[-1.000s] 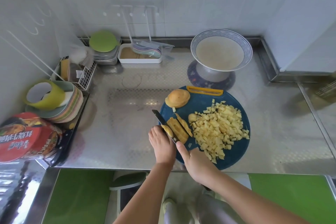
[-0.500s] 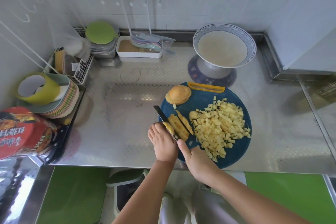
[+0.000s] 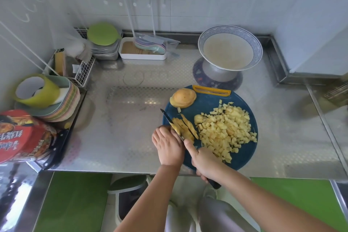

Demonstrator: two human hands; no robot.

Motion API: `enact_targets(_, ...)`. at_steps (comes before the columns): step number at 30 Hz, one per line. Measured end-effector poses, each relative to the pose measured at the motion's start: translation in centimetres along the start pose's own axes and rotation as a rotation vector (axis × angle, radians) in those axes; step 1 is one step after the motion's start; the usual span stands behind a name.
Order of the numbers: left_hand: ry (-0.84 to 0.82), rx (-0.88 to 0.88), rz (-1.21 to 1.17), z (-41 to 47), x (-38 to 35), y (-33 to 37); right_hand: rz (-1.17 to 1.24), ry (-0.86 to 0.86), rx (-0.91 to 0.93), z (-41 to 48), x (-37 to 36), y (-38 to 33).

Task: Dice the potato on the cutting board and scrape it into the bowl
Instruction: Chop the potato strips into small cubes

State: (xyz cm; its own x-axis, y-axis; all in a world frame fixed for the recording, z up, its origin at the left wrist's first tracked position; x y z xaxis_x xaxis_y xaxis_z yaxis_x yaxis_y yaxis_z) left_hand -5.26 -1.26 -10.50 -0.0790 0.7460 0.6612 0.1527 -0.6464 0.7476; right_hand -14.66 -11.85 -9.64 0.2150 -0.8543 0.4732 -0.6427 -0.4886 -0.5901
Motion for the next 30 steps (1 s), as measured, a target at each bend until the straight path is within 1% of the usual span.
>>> enact_targets(7, 0.021, -0.022, 0.018, -0.1, 0.0, 0.0, -0.102, 0.039, 0.113, 0.1, 0.2, 0.0)
enact_targets(13, 0.021, -0.021, 0.002, -0.1, -0.1, -0.2, -0.095, 0.024, 0.1, 0.6, 0.1, 0.2)
enact_targets(15, 0.025, -0.017, -0.002, -0.1, -0.1, -0.2, -0.04, 0.036, 0.091, 0.7, 0.0, 0.4)
enact_targets(17, 0.025, -0.015, -0.013, 0.0, -0.1, -0.3, 0.13, 0.044, 0.058, 0.7, 0.2, 0.7)
enact_targets(19, 0.035, -0.02, -0.019, 0.0, 0.0, -0.2, 0.308, 0.007, 0.004, 0.5, 0.5, 1.1)
enact_targets(20, 0.037, -0.022, -0.019, 0.0, 0.0, -0.2, 0.359, -0.017, -0.013, 0.4, 0.6, 1.3)
enact_targets(24, 0.038, -0.023, -0.031, -0.1, 0.2, -0.1, 0.412, -0.084, -0.026, 0.6, 0.5, 1.8)
enact_targets(30, 0.029, -0.016, -0.034, -0.2, 0.6, 0.1, 0.445, -0.084, -0.009, 0.7, 0.6, 1.9)
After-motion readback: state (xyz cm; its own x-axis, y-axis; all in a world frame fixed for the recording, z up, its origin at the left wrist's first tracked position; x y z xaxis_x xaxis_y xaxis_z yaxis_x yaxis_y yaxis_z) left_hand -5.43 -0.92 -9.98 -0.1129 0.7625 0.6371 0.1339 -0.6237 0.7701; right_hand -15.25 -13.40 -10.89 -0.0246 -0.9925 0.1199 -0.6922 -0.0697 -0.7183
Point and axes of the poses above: each hand's wrist, its own z-axis towards the middle knuckle, its own x-axis out of the back of the hand, y = z × x, the point moved 8 cm from there along z, towards the middle knuckle, and after that the axes turned 10 degrees about x, right-handed, at the moved point
